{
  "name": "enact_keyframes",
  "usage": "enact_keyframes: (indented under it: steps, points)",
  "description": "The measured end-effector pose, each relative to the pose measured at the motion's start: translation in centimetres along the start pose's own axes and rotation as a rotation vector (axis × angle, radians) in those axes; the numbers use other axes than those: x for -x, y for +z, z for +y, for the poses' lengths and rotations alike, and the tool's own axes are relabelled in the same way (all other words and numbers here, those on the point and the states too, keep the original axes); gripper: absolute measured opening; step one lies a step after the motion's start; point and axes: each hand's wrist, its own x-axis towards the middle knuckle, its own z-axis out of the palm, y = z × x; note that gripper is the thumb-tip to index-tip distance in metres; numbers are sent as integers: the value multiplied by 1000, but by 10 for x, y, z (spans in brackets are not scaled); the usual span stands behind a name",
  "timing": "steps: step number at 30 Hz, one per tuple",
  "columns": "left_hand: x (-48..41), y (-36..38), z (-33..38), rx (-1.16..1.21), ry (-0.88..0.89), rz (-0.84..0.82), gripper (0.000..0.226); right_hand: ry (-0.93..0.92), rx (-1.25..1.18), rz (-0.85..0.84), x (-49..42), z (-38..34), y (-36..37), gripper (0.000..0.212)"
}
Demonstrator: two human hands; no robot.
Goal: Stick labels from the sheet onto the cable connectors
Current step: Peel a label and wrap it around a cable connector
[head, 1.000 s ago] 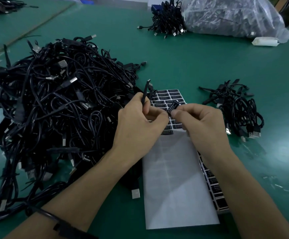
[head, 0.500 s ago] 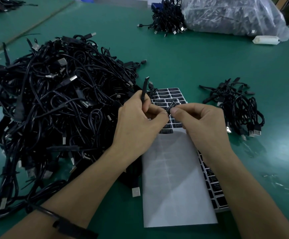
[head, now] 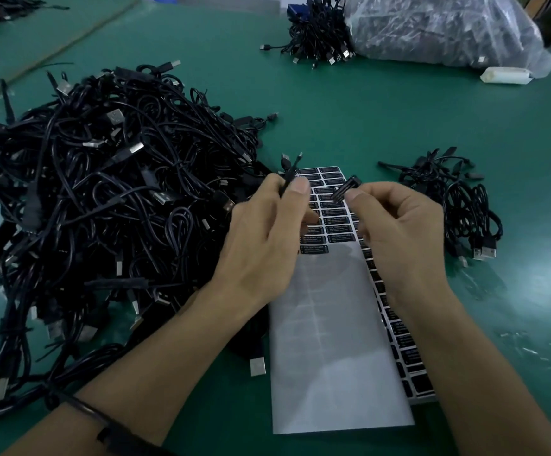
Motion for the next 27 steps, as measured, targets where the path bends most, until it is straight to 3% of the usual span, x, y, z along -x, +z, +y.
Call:
enact_keyframes:
  steps: [4,8,18,27]
  points:
    - [0,-1,-3,-69,18,-49,44,8,-149,-28,3,-5,1,11]
    - [-1,-2,-5,-96,94,-80,29,-12,-294,-129,10,-11,7,30]
    - [-2,-2,-5,-105,121,-126,34,-24,-271,-76,8,-8,8,36]
    - [-3,-2,-7,-125,107,-109,36,-58,-256,-47,6,-9,6,13]
